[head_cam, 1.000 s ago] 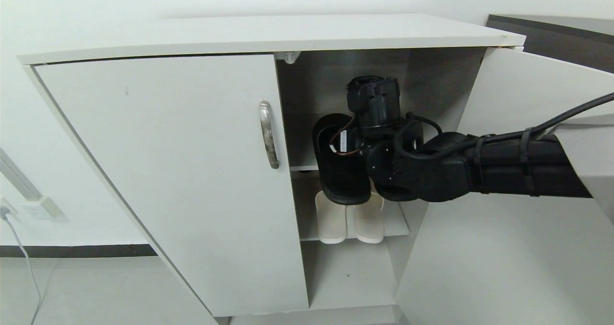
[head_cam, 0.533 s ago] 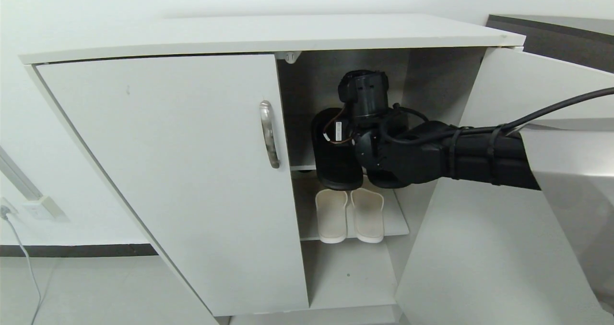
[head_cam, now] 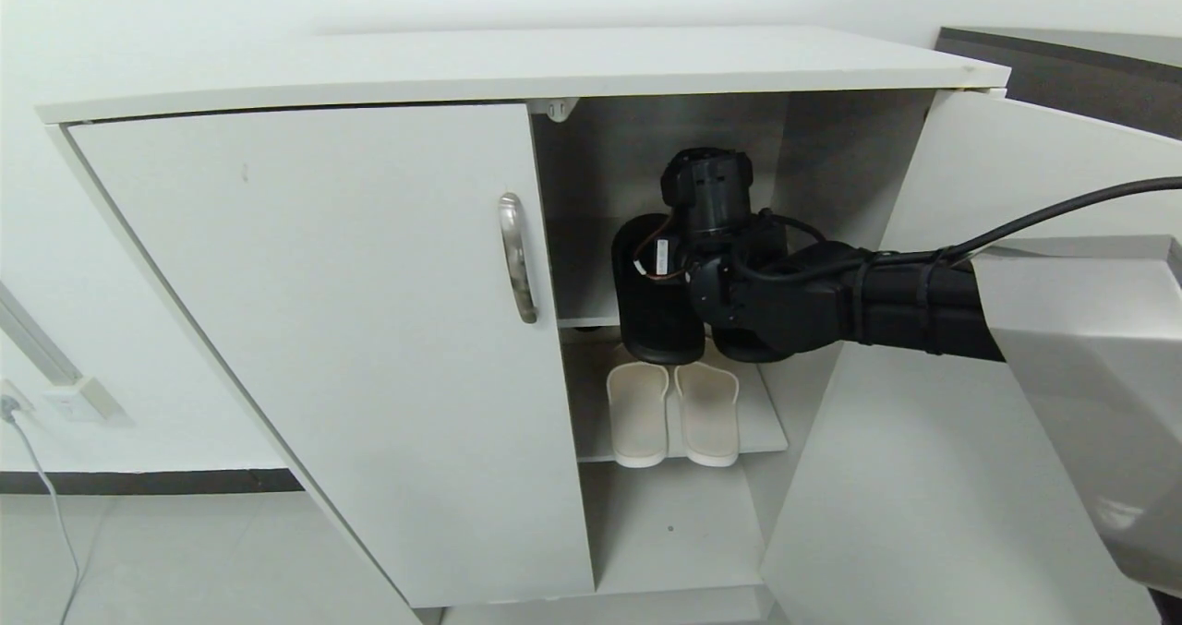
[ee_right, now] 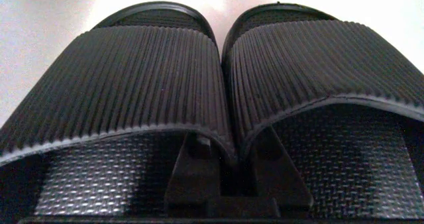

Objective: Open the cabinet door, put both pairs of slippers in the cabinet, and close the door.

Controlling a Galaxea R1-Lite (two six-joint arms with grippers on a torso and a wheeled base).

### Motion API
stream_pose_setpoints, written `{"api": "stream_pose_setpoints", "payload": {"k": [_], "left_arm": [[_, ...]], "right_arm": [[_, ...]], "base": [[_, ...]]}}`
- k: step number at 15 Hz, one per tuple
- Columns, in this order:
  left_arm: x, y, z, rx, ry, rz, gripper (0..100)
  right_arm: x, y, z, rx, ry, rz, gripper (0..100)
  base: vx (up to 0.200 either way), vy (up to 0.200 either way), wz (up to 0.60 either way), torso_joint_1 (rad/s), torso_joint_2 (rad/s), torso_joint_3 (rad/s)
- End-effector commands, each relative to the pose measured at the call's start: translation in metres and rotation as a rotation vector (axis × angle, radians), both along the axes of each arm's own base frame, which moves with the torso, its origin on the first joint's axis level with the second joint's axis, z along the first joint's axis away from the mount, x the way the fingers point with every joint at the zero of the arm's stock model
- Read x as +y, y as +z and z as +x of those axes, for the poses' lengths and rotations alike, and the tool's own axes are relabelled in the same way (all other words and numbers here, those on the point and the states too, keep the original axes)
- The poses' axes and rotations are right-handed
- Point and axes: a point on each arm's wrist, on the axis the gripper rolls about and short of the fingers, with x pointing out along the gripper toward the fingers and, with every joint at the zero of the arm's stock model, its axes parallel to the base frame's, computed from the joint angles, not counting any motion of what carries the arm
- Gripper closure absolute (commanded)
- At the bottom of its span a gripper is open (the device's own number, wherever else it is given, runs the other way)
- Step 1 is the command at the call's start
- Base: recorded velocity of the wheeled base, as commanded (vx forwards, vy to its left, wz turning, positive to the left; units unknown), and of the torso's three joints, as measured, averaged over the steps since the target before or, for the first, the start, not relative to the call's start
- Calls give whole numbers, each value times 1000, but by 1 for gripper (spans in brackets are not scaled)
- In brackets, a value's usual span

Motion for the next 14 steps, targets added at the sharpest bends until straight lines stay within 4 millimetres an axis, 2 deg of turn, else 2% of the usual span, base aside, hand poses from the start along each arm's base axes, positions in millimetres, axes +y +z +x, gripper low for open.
{"api": "stream_pose_setpoints", "payload": {"k": [1,8,9,14], "left_arm": [[0,0,0,1,0,-2,100],[0,0,0,1,5,-2,100],[0,0,0,1,6,-2,100],[0,0,0,1,6,-2,100]], "right_arm": [[-1,6,-2,-14,1,12,100],[-6,3,3,-8,1,10,100],[-6,3,4,-8,-1,10,0],[-7,3,4,-2,-2,5,0]], "base": [[0,0,0,0,0,0],[0,0,0,0,0,0],[0,0,0,0,0,0],[0,0,0,0,0,0]]}}
